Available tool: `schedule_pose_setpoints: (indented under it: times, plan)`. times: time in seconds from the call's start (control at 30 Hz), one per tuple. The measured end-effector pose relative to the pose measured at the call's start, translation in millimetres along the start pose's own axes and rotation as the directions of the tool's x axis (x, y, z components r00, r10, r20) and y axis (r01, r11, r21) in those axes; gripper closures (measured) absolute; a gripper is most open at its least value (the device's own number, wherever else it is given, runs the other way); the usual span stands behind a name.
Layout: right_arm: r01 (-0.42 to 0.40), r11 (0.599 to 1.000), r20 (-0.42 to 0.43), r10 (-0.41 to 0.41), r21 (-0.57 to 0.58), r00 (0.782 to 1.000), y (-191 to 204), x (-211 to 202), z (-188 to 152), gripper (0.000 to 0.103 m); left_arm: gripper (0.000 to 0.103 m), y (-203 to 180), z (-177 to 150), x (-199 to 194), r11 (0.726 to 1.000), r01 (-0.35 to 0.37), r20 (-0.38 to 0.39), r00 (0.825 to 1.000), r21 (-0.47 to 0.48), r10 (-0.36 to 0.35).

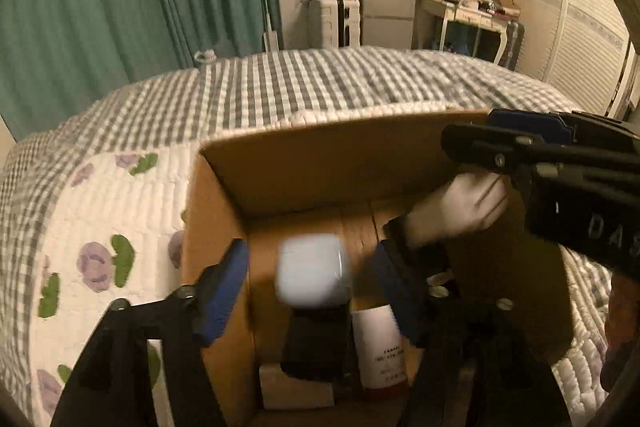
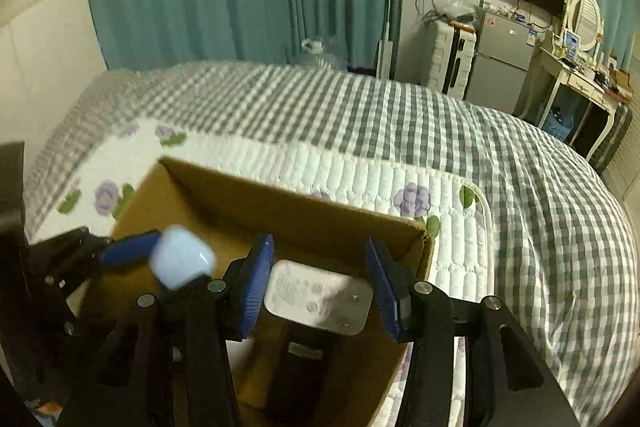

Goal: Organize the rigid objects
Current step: 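Place both held items into the box and open both tools, then grasp the pink rose card case with left tool while right tool grasps the white bottle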

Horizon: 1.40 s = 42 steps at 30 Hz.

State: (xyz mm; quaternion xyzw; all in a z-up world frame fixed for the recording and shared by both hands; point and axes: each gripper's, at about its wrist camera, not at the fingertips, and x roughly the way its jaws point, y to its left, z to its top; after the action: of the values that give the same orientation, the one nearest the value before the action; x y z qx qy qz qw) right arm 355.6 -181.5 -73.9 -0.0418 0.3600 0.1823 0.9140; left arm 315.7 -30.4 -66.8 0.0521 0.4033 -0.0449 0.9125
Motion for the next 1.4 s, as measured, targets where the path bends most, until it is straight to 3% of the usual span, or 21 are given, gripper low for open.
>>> schedule_pose_setpoints:
  times: [0.3,0.47,0.63,0.83,1.0,1.1,1.4]
  plan:
    - [0.063,0.998,0.083,-0.061,-0.023,0.995,6,-99,-1,0.032,0.024,-6,-10,-94,1.000,-0.026,0.085,0.996,0.008,0.025]
    - [0.053,0.997,0.108,-0.047,-0.054,0.993,18,-157,-23,0.020,0.022,-13,-28,-150,0.998,-0.062,0.136,0.989,0.007,0.060]
    - [0.046,0.994,0.099,-0.037,-0.096,0.994,32,-191,-57,0.011,0.020,-14,-61,-176,0.994,-0.110,0.129,0.985,-0.019,0.112]
    - [0.048,0.992,0.039,-0.044,-0.117,0.998,33,-186,-110,0.009,0.020,-14,-108,-160,0.993,-0.070,0.036,0.997,-0.092,0.074]
    - [0.008,0.992,-0.046,-0.014,-0.129,0.999,24,-146,-154,0.009,0.020,-33,-141,-124,0.994,-0.011,-0.028,1.000,-0.112,0.008]
    - [0.024,0.992,-0.107,-0.037,-0.122,0.994,15,-118,-167,0.009,0.020,-45,-155,-96,0.994,-0.037,-0.091,0.995,-0.107,0.027]
    - [-0.050,0.999,-0.227,0.044,-0.021,0.973,-3,-82,-180,0.009,0.020,-62,-179,-30,0.990,-0.028,-0.245,0.969,-0.141,-0.008]
